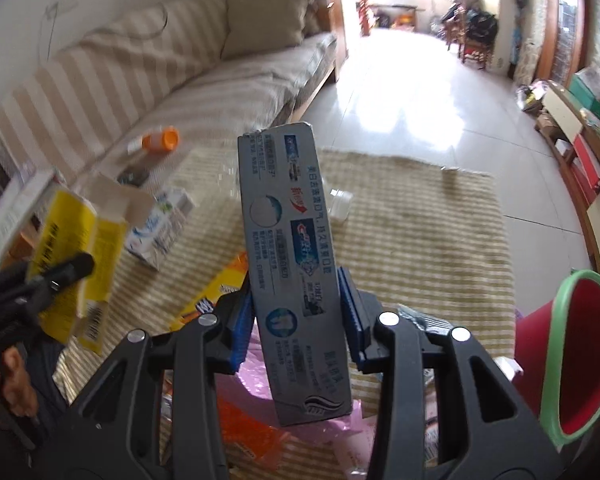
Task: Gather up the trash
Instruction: 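Lift the yellow carton with the left gripper while the right lifts the toothpaste box, then carry the yellow carton and toothpaste box with both grippers over the red bucket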
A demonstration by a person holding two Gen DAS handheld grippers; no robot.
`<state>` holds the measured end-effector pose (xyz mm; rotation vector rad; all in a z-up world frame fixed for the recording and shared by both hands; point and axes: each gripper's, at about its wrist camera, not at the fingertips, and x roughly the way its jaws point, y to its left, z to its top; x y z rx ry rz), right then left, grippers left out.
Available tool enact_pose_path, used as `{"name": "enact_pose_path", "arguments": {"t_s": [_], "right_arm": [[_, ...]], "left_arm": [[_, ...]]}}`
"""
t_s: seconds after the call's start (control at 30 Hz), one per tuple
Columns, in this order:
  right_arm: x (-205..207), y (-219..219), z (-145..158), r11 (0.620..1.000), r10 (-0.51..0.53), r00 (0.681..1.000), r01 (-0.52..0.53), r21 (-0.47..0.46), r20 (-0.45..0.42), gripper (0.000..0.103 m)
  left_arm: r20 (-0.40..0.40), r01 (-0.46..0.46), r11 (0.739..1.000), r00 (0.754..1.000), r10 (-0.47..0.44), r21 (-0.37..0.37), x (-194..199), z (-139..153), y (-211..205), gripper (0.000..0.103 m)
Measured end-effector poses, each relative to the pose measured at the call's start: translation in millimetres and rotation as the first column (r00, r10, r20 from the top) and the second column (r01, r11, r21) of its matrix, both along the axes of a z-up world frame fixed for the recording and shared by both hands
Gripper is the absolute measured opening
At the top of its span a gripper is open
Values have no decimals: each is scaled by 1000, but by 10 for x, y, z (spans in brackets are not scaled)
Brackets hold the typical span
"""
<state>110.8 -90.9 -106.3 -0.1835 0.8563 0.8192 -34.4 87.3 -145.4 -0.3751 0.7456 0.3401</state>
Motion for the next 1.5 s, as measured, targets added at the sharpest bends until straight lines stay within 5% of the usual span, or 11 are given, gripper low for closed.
{"name": "enact_pose_path", "arguments": {"t_s": [0.53,1.5], "right_arm": [[-364,-659,536,959,-234,968,215,185,90,38],[-285,-1478,532,883,-442,893,418,213,81,38]], "left_arm": [[60,54,998,997,-56,28,179,263,-245,24],[107,254,966,960,-258,50,765,517,-1028,24]]}}
